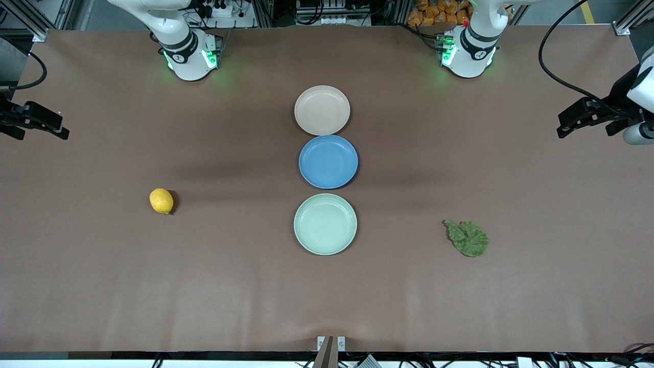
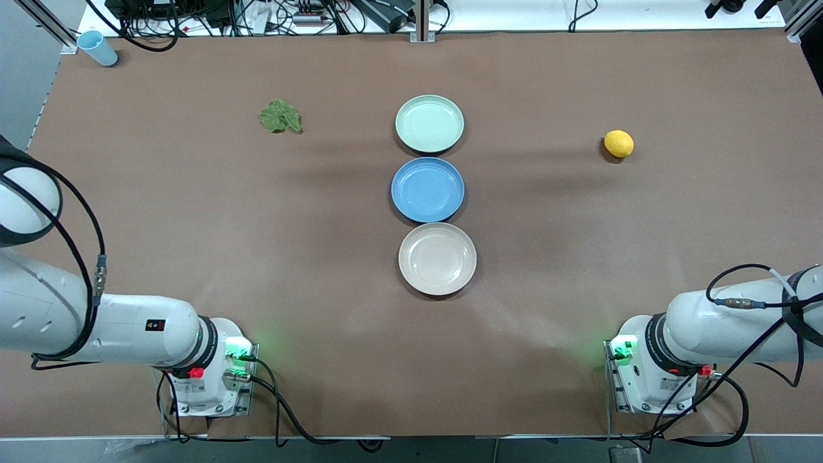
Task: Place lemon and lettuce in plates
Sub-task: 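Reach the left gripper to the lettuce while the right gripper reaches the lemon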
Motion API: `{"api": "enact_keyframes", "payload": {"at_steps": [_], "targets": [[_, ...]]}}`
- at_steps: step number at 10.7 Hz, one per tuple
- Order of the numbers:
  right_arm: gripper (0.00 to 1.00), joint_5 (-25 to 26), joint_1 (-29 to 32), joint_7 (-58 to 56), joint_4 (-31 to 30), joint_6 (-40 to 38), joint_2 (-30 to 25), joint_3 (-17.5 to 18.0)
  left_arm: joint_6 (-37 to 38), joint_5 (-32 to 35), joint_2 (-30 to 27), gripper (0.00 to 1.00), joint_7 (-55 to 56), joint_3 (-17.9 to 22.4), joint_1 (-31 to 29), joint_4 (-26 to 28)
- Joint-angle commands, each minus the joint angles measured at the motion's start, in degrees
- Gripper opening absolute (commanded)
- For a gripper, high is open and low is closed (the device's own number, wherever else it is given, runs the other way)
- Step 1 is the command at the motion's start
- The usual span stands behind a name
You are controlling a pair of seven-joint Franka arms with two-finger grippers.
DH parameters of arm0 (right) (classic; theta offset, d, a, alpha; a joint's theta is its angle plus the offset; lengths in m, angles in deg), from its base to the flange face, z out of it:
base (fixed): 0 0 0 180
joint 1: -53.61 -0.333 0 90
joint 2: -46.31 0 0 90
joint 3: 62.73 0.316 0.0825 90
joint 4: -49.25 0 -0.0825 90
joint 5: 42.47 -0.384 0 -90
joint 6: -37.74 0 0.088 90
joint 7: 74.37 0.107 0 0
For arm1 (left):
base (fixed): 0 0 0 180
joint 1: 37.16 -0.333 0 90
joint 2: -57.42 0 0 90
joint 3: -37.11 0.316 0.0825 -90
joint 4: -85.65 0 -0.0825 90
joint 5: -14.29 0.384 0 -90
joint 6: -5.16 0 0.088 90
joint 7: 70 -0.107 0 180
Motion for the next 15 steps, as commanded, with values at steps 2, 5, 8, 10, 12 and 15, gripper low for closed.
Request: {"api": "enact_keyframes", "payload": {"at_steps": [2,5,8,10,12,15], "targets": [[1.0,0.68,-0.18,-2.06,0.24,-1.57,-1.27,0.08,0.99,-0.08,-0.47,1.0,-0.34,-0.35,-0.3,-0.22],[1.0,1.47,0.17,-3.92,-0.55,-1.48,-1.18,-0.1,0.9,-0.43,0.05,1.0,-0.34,-0.26,-0.22,0.04],[1.0,1.47,0.44,-3.92,-0.73,-2.18,-1.09,-0.27,0.21,-0.44,1.36,1.0,-0.25,-0.52,0.05,1.09],[1.0,1.47,0.44,-3.92,-1.86,-1.92,-1.09,-0.27,-3.73,-0.44,3.38,1.0,-0.34,-0.7,0.05,2.75],[1.0,1.47,0.44,-3.92,-4.58,0.0,-0.92,-0.36,-14.16,-0.44,4.62,1.0,-0.25,-0.7,0.92,10.19],[1.0,2.61,0.35,-3.92,-11.95,9.2,-0.74,-0.45,-23.76,1.22,12.32,1.0,0.71,-0.7,3.91,12.61]]}}
